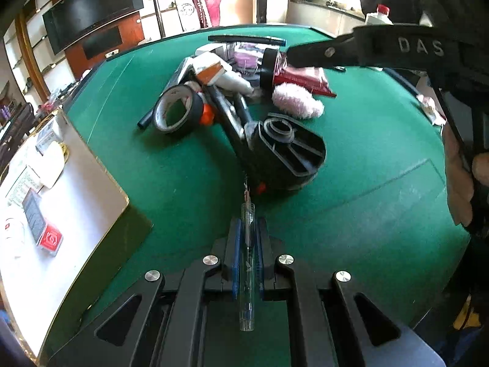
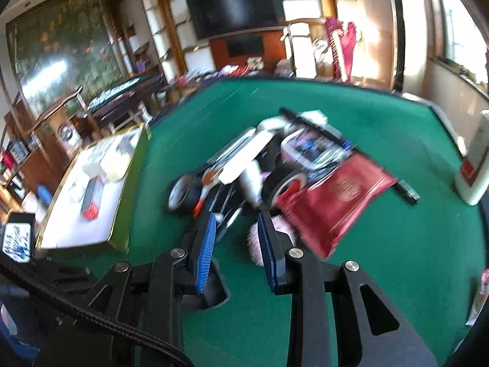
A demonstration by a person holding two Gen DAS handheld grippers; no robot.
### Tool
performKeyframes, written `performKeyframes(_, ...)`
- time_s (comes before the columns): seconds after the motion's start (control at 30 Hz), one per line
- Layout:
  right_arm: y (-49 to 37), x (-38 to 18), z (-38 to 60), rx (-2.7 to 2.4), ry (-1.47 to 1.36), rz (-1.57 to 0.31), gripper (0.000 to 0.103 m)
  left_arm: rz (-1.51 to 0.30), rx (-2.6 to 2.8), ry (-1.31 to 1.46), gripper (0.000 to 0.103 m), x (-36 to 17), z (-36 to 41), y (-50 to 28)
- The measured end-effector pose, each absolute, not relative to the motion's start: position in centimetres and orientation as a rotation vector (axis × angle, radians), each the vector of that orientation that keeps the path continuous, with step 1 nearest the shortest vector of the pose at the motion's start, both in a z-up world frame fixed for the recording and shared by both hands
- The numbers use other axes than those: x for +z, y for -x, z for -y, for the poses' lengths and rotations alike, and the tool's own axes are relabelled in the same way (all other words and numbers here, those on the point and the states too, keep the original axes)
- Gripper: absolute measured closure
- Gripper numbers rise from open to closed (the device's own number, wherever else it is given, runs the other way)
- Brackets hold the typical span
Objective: Organize objects
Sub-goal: 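Lift the black funnel with the right tool while the left tool holds the pen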
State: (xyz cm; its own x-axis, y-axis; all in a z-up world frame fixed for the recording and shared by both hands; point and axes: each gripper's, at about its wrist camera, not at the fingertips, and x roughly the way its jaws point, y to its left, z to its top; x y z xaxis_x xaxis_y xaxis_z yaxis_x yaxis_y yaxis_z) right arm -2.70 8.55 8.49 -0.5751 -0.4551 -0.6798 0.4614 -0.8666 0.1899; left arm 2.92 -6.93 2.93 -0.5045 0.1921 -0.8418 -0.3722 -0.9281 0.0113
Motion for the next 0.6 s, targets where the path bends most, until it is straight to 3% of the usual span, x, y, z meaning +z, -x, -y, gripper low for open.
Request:
performKeyframes(0.03, 2.8, 8.1, -8.0, -2.374, -1.063, -0.030, 0.063, -0.265, 2.469, 1.339, 0.096, 2.9, 7.2, -3.0)
performKeyframes(0.07, 2.8, 7.6, -7.4, -2.341, -1.104, -0.051, 0.048, -0.256, 2.475, 1.340, 0.096, 2.9, 7.4, -3.1)
performKeyframes(0.1, 2.6, 7.2, -7.0, -2.310, -1.116, -0.048, 0.042, -0.253, 2.477, 1.341, 0.096, 2.8, 7.6, -3.1)
performKeyframes(0.17, 2.4, 6.7, -6.4, -2.246, -1.120, -0.052, 0.040, -0.237, 2.484, 1.345, 0.096, 2.8, 8.0, -3.2)
performKeyframes(0.3, 2.2, 6.0, -6.2, -2.225, -1.140, -0.090, 0.022, -0.236, 2.497, 1.340, 0.096, 2.7, 8.4, -3.1)
performKeyframes(0.6, 1.7, 2.8, -3.9, -2.193, -1.234, -0.267, 0.022, -0.308, 2.514, 1.331, 0.094, 2.6, 7.9, -3.4)
